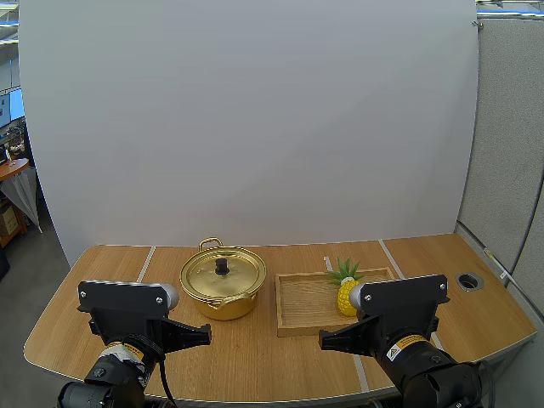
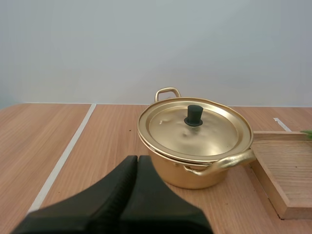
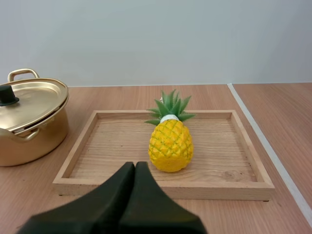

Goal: Open the pot, put the pineapple inside, and close it

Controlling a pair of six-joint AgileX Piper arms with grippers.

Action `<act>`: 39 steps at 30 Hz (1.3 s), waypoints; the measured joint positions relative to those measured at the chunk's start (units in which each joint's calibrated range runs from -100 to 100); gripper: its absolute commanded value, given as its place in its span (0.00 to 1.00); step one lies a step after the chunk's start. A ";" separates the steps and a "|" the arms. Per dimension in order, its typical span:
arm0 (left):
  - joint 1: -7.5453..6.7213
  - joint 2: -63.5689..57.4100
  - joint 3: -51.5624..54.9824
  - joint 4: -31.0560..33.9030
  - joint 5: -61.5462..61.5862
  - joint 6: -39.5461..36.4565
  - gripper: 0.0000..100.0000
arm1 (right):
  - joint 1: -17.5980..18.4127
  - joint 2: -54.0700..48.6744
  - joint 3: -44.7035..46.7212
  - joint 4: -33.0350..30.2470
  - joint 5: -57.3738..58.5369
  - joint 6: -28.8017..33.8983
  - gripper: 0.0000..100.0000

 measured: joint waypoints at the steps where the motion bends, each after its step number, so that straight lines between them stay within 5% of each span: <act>1: 0.00 0.00 0.00 0.00 0.00 0.00 0.01 | 0.00 0.00 0.00 0.08 0.00 0.00 0.00; 11: 0.00 0.00 -1.58 0.00 3.45 0.00 0.01 | 0.00 0.00 -0.52 2.41 2.08 0.00 0.00; 24: 0.00 -0.12 -21.00 0.45 14.00 2.59 0.01 | 0.00 -0.23 -19.70 1.18 14.79 0.00 0.00; 39: 0.00 -0.22 -39.87 1.03 39.75 2.98 0.01 | 0.00 -0.31 -42.48 1.18 52.33 0.00 0.00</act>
